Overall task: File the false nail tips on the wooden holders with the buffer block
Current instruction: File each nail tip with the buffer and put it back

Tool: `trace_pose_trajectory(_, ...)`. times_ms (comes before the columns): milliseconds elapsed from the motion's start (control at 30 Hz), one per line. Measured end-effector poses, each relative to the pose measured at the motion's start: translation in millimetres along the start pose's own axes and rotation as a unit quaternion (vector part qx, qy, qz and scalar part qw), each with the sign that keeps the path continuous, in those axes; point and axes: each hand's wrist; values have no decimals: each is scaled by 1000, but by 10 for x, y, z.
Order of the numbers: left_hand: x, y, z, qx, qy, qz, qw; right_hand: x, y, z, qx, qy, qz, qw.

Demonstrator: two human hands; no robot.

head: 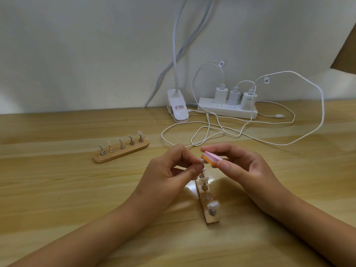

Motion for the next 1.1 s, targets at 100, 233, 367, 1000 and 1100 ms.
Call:
trace_pose_trajectory(100,24,-8,14,-4,-26,-34,999,22,-4,-21,15,-13,14,1000)
trace_pose_trajectory(233,54,-30,18,-4,-46,-61,997,47,8,-42,35,-16,25,999)
trace_pose_trajectory(367,52,-23,15,4,-56,-69,996,44,11,-31,27,6,27,999)
trace_pose_trajectory(1000,17,-29,35,9,-119,-142,983,97,39,-43,20,11,60,998)
trace_pose_trajectory(1100,6,-26,31,12,-128,-148,981,86,28,-7,13,69,75,995)
Point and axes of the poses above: each hand's wrist, its own z-axis away from the middle knuckle, its own y-axis out of the back of the hand, x = y × z, and after that the axes turned 8 degrees about -y, right-handed
